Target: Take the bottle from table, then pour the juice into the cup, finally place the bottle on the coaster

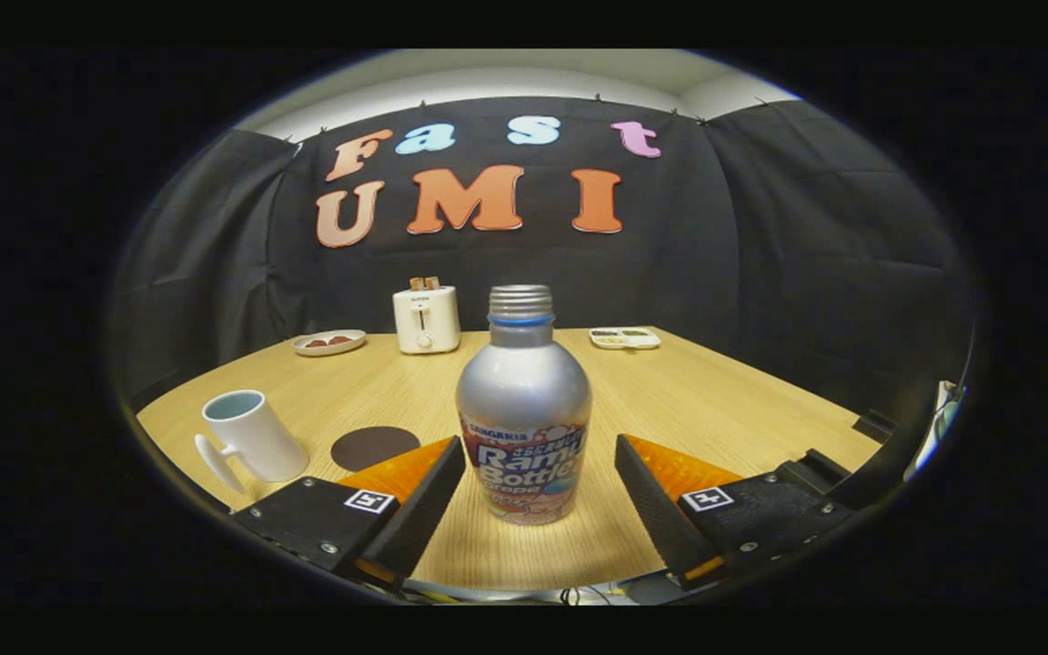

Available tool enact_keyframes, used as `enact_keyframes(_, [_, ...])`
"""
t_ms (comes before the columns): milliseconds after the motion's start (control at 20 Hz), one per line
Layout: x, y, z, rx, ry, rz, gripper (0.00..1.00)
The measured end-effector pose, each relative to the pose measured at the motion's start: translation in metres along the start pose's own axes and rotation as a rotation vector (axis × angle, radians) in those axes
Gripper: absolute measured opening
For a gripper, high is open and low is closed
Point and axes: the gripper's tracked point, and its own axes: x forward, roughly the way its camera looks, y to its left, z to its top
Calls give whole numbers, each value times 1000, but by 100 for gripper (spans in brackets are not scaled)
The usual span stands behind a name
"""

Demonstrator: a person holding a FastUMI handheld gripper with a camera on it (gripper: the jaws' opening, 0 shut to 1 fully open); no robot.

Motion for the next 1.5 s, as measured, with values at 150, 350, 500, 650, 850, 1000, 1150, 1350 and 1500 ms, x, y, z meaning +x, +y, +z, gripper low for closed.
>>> enact_keyframes(150, [5, 5, -6, 2, 16, 15, 93])
enact_keyframes(350, [6, 9, -6, -22, 19, 22, 80])
enact_keyframes(500, [6, 10, -6, -16, 19, 23, 79])
enact_keyframes(650, [5, 10, -6, -24, 22, 12, 78])
enact_keyframes(850, [1, 12, -4, -77, 29, 0, 76])
enact_keyframes(1000, [-5, 14, 3, -118, 19, -15, 76])
enact_keyframes(1150, [-8, 20, 15, -150, 9, -21, 77])
enact_keyframes(1350, [-14, 33, 35, -246, -34, -36, 76])
enact_keyframes(1500, [-20, 45, 47, -337, -62, -40, 76])
